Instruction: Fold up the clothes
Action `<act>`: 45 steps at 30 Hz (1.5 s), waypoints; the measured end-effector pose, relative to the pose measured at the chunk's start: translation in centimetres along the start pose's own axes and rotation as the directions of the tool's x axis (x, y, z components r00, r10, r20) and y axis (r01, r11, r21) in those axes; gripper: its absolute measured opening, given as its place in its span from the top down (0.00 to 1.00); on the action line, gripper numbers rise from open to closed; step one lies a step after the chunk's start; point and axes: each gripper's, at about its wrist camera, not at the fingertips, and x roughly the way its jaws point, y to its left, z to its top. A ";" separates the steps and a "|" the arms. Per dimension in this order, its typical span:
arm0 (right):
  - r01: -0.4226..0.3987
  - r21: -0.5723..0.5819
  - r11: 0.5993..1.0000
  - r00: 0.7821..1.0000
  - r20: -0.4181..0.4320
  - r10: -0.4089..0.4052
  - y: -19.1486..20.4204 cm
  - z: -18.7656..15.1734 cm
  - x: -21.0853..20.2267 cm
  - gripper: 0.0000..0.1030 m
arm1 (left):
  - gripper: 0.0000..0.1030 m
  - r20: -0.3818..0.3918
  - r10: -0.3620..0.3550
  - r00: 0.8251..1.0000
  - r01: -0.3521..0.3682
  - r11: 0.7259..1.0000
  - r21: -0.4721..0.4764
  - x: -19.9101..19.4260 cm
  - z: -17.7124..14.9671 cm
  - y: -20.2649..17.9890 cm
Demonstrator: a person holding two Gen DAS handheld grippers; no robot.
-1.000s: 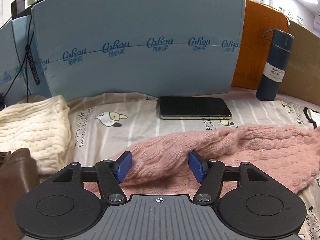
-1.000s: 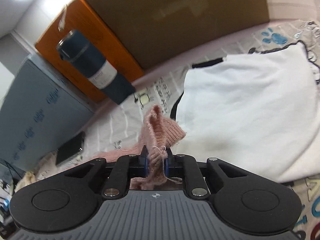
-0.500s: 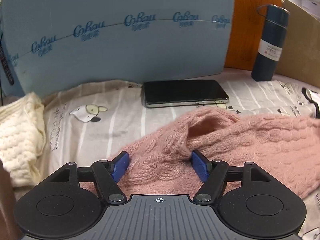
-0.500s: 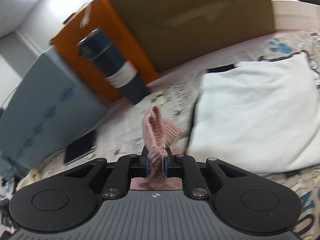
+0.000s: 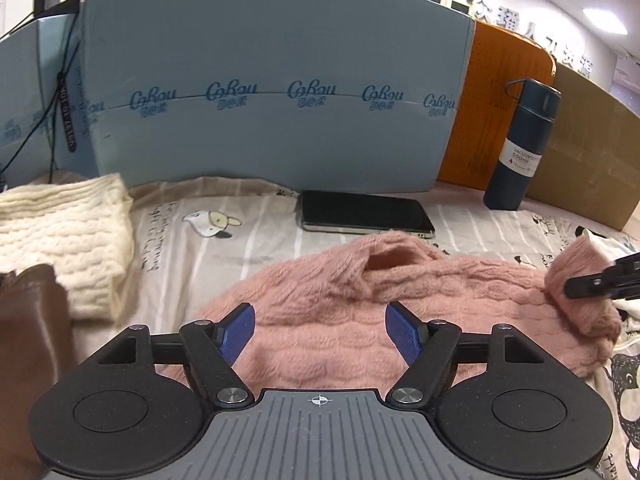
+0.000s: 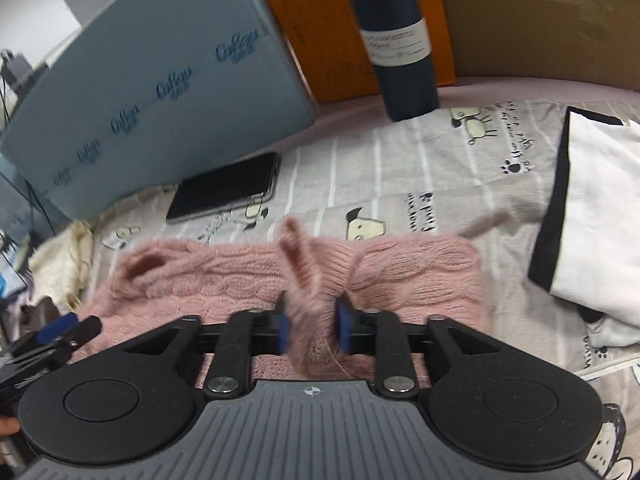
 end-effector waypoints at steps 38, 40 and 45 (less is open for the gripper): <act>0.148 0.220 0.964 0.955 0.222 -0.198 -7.3 -3.4 -5.0 0.83 | 0.42 -0.075 -0.038 0.996 0.030 0.994 -0.106 1.2 -1.2 2.5; 0.186 0.198 0.962 0.943 0.239 -0.232 -7.5 -3.1 -5.6 0.83 | 0.41 -0.051 -0.057 0.997 0.052 0.995 -0.086 0.6 -1.0 1.9; 0.282 0.103 0.954 0.903 0.306 -0.300 -5.1 -2.5 -5.6 0.83 | 0.39 -0.037 0.032 0.999 -0.033 0.999 -0.031 1.5 -0.9 1.1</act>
